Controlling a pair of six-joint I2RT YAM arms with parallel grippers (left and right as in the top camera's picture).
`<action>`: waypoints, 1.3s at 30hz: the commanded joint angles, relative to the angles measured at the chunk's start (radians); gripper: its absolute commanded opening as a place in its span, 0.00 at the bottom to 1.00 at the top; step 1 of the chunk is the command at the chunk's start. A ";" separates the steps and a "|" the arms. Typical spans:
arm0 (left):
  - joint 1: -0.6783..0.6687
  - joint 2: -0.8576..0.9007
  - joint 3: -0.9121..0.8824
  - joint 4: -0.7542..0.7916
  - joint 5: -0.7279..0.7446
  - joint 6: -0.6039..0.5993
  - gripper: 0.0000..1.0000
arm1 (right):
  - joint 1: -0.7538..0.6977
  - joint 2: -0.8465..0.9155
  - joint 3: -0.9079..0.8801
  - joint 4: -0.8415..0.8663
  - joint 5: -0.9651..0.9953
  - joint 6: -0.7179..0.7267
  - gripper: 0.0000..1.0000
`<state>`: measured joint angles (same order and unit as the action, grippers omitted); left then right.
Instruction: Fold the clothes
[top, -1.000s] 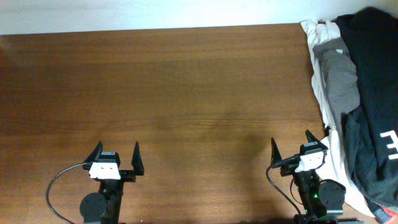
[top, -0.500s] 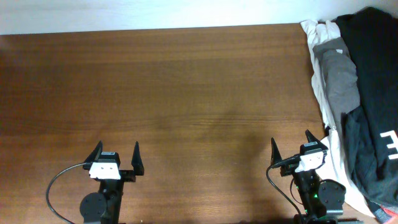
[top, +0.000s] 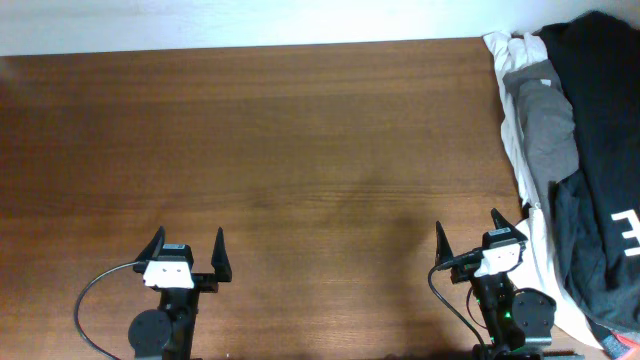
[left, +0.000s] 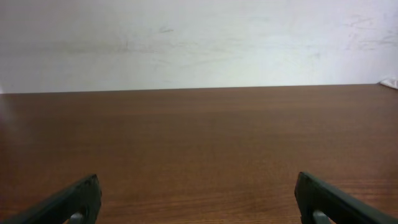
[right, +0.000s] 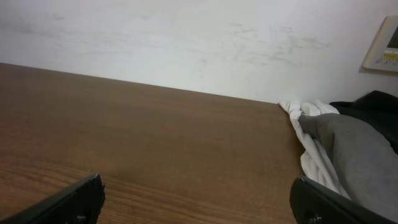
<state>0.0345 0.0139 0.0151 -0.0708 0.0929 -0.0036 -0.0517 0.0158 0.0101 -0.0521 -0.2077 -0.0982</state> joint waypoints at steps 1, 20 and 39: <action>-0.004 -0.003 -0.006 -0.002 -0.013 -0.003 0.99 | -0.001 -0.005 -0.005 -0.005 -0.013 0.001 0.99; -0.004 -0.003 -0.006 -0.002 -0.013 -0.003 0.99 | -0.001 -0.005 -0.005 -0.005 -0.006 0.001 0.99; -0.003 0.009 0.035 0.005 -0.014 -0.056 0.99 | -0.001 0.006 0.064 -0.077 0.065 0.119 0.99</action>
<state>0.0345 0.0139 0.0154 -0.0647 0.0898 -0.0086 -0.0517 0.0158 0.0204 -0.0830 -0.1867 -0.0196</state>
